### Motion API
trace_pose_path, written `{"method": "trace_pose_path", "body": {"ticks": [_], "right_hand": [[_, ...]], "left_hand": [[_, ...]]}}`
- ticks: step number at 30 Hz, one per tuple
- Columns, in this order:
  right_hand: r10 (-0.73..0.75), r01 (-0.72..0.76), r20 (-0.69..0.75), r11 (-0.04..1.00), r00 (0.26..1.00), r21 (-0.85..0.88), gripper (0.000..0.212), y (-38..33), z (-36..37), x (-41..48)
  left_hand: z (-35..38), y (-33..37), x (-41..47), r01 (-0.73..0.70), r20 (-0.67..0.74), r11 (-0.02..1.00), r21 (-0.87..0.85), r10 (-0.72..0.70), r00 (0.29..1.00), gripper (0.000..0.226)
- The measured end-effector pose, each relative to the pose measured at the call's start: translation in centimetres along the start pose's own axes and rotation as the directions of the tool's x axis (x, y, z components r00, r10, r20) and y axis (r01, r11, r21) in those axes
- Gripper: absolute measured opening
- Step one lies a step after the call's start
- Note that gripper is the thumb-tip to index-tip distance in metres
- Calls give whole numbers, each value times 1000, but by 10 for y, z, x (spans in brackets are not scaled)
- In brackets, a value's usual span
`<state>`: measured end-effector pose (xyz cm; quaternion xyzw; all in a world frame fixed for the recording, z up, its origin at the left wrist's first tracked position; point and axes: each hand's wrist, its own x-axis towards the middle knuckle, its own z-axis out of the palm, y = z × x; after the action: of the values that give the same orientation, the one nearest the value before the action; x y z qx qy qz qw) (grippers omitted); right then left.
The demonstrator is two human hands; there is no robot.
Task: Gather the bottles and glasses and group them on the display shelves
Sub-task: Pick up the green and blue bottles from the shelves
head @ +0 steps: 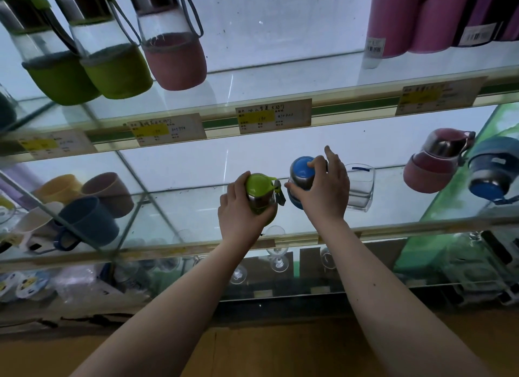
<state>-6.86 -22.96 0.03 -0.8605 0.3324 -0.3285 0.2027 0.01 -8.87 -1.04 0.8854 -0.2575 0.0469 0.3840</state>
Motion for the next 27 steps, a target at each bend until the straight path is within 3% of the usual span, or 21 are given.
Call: {"method": "trace_pose_path", "body": {"ticks": [5,11,15,27], "right_hand": [[13,-12,-6,998,1000,66,51,-4,-3,-8],[47,-55,80,994,996,99,75,0,-6,-15],[73,-87,112,989,991,121,69,3,-11,-21],[-10,23,-77,984,997,177,75,-31,-45,-44]], "left_hand": [[2,3,-4,34,16,997,-74,-33,999,74],[4,5,-11,56,-11,981,-188,-59,998,66],[3,2,-26,49,-69,964,-263,-70,995,65],[-42,21,-44,-25,-120,972,-234,-3,993,67]]}}
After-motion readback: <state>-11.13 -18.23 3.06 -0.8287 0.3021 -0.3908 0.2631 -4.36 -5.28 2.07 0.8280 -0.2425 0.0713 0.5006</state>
